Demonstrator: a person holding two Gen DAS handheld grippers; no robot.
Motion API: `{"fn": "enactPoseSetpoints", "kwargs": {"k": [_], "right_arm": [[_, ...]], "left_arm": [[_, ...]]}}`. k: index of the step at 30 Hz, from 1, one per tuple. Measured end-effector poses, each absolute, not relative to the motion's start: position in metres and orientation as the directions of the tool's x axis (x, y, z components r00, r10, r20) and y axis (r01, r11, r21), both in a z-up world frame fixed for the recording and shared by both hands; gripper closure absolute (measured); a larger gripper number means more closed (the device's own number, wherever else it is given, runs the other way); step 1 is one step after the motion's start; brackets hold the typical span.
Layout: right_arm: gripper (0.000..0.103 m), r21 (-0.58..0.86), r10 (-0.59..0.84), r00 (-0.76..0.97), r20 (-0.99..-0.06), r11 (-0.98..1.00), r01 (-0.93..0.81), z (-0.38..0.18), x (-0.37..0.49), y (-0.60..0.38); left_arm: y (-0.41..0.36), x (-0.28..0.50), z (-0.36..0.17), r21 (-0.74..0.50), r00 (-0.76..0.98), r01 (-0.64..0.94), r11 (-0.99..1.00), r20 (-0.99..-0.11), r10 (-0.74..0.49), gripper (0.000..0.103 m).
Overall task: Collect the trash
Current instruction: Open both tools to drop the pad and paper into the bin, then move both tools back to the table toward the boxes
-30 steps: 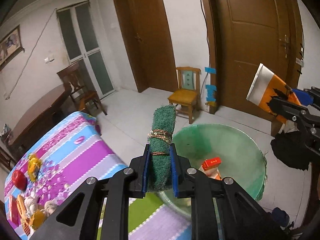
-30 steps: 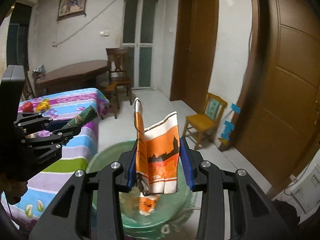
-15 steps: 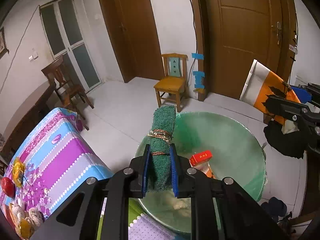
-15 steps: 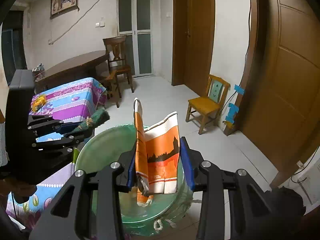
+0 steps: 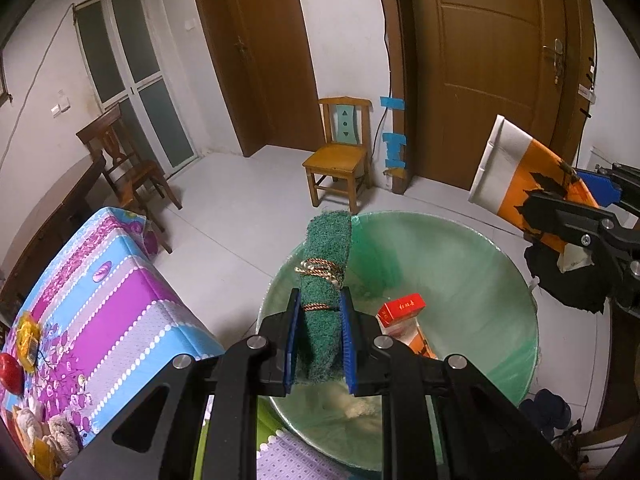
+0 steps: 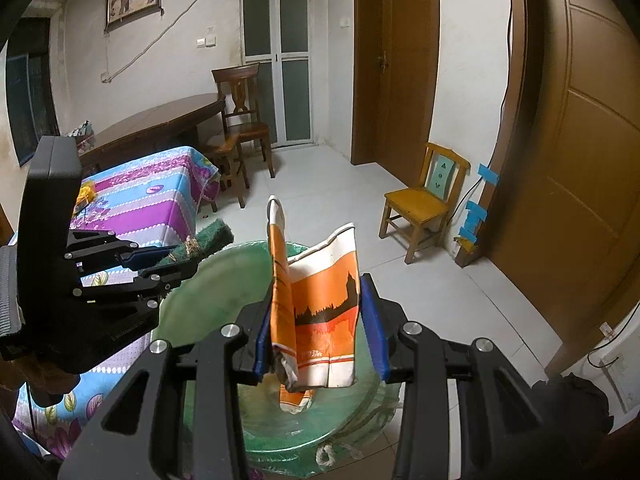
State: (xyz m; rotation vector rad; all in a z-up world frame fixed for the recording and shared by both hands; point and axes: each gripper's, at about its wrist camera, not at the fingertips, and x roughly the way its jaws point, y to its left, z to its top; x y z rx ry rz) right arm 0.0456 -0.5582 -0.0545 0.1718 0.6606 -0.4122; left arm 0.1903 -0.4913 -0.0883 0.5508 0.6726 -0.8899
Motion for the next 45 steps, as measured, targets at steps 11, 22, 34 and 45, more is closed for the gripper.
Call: {"fn": "enactPoseSetpoints", "kwargs": {"k": [11, 22, 34, 45], "right_arm": [[0.039, 0.001, -0.343, 0.693, -0.634, 0.896, 0.445, -0.063, 0.052, -0.565], [0.039, 0.011, -0.355, 0.697, -0.623, 0.887, 0.462, -0.061, 0.043, -0.569], [0.039, 0.036, -0.387, 0.771, -0.506, 0.883, 0.467, -0.050, 0.023, -0.543], [0.030, 0.122, -0.314, 0.880, -0.357, 0.918, 0.377, -0.053, 0.019, -0.476]], "left_arm": [[-0.500, 0.195, -0.098, 0.147, 0.424, 0.855, 0.498, -0.751, -0.506, 0.066], [-0.496, 0.188, -0.098, 0.179, 0.458, 0.848, 0.499, -0.720, -0.521, 0.031], [-0.453, 0.183, -0.087, 0.211, 0.549, 0.788, 0.578, -0.666, -0.505, 0.031], [-0.322, 0.165, -0.072, 0.114, 0.641, 0.670, 0.733, -0.587, -0.495, 0.025]]}}
